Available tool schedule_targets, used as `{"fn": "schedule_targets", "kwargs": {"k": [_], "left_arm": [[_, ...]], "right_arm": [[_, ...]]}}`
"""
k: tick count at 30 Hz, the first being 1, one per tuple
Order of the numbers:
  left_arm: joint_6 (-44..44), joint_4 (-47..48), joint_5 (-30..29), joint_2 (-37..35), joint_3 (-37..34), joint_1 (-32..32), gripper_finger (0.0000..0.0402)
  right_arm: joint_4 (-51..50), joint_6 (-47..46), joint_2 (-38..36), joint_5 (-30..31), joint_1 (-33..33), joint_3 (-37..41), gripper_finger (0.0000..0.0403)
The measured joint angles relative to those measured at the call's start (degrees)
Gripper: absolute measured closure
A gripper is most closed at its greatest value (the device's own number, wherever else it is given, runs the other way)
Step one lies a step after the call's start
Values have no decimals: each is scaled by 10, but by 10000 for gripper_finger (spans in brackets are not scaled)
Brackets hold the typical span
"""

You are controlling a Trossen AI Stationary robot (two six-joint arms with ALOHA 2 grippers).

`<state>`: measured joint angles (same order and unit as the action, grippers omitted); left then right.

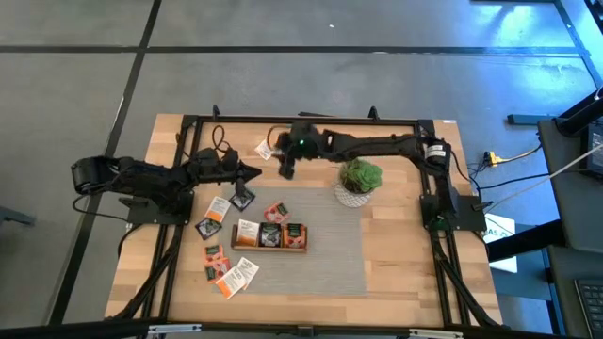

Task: Pick & Place Tea
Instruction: Put the white tea bag into the left section of the wooden organizer

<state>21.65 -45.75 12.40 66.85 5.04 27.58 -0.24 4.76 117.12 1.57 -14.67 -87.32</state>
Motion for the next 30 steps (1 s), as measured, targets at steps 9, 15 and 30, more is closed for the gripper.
{"fn": "schedule_targets", "kwargs": {"k": [9, 15, 30], "left_arm": [[1, 11, 27, 0, 0, 27, 375], [-7, 56, 14, 0, 22, 64, 373], [-134, 460, -144, 116, 292, 85, 374]], "right_arm": [[34, -12, 10, -48, -20, 16, 244], [3, -8, 11, -63, -15, 16, 244], [-24, 16, 11, -92, 9, 15, 244]]}}
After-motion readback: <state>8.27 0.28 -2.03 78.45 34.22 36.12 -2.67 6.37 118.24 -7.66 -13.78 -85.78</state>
